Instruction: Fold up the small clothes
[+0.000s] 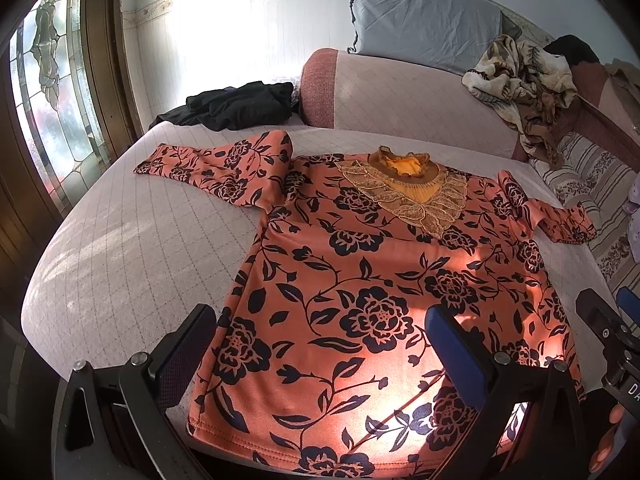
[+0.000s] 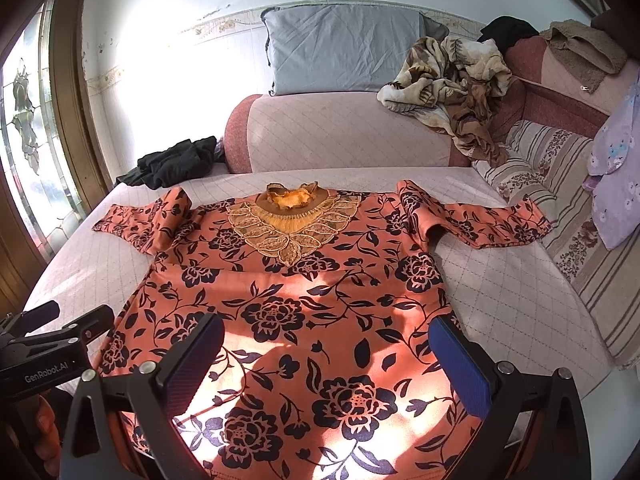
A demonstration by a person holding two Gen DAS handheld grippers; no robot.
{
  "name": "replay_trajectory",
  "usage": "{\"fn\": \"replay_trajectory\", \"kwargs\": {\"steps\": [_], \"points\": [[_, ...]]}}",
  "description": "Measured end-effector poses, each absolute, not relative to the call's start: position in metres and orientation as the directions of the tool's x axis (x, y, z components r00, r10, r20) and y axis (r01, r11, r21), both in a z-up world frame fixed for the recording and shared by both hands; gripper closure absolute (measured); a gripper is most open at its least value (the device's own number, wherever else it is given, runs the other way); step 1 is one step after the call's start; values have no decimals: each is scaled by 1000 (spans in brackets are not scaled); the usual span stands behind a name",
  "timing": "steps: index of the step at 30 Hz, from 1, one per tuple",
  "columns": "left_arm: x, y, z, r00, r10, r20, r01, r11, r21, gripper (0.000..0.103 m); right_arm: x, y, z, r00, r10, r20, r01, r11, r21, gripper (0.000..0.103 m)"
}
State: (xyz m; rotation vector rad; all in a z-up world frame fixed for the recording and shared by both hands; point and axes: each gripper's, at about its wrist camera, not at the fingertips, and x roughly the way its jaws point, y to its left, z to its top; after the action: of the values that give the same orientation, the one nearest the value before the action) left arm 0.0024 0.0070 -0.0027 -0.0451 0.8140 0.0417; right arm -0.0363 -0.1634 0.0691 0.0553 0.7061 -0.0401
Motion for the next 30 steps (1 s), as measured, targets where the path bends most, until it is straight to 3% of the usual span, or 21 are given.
{"fn": "replay_trajectory", "kwargs": {"steps": [30], "points": [[2, 7, -5, 681, 19, -732, -47, 999, -18, 0, -33, -159, 63, 748, -22, -663, 53, 998, 26, 0]]}}
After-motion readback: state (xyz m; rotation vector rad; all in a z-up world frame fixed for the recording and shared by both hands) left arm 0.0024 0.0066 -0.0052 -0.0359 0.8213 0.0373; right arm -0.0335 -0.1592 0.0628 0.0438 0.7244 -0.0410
